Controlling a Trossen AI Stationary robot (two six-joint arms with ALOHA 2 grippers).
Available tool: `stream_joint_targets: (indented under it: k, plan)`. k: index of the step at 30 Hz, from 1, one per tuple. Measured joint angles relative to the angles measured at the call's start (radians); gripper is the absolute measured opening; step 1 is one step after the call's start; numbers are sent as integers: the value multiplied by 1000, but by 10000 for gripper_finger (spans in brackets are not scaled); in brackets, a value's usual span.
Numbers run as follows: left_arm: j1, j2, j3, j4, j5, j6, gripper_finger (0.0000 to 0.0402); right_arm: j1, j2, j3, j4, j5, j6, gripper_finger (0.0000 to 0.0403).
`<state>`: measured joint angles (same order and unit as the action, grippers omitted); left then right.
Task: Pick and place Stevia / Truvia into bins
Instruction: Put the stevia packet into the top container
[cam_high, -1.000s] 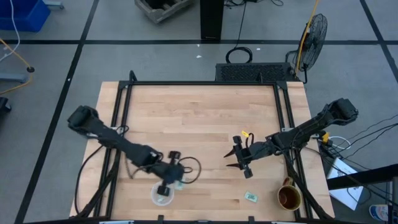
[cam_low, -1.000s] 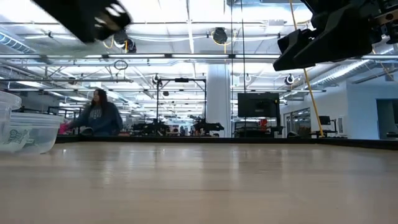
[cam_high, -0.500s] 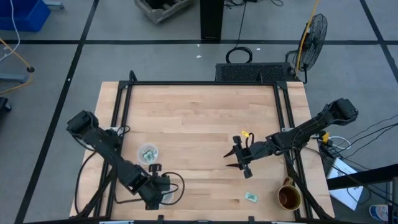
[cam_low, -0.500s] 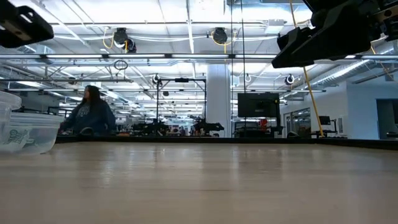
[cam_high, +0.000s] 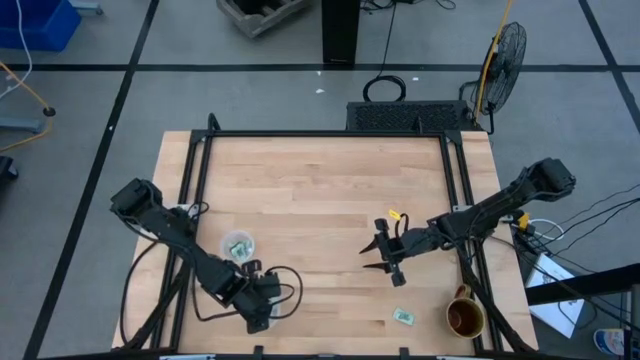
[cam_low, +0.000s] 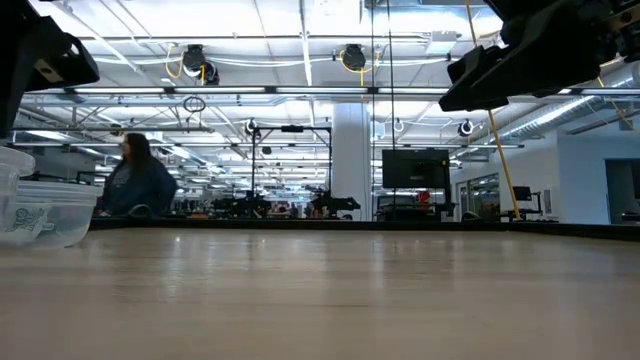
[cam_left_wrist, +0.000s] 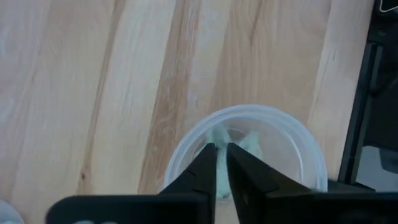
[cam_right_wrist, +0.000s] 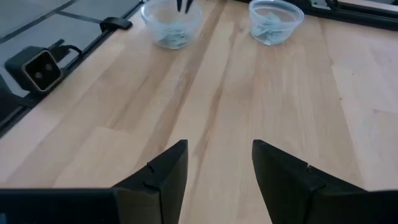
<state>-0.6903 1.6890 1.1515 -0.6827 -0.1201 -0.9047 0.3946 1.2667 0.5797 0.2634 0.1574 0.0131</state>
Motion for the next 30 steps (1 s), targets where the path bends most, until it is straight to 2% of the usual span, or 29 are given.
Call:
stream_joint_targets:
  k: [4, 8, 13, 17, 20, 23, 26, 30]
  plan:
    - [7, 0, 0, 4, 6, 4, 76, 38, 8, 0, 9, 0, 6, 171]
    - [14, 0, 0, 6, 34, 12, 93, 111, 33, 1, 51, 5, 38, 171]
    - [61, -21, 0, 61, 176, 4, 86, 211, 102, 8, 133, -1, 119, 171]
    - [116, -66, 0, 144, 291, 6, 67, 255, 162, 63, 24, -1, 220, 171]
    - [153, -111, 1, 202, 288, 57, 50, 277, 206, 104, -110, -24, 285, 171]
    - [181, -144, 2, 238, 223, 141, 34, 286, 247, 121, -225, -151, 404, 171]
    - [205, -166, 2, 273, 174, 221, 22, 299, 253, 123, -267, -253, 525, 171]
    - [237, -172, 2, 295, 164, 287, 6, 330, 253, 123, -342, -289, 552, 171]
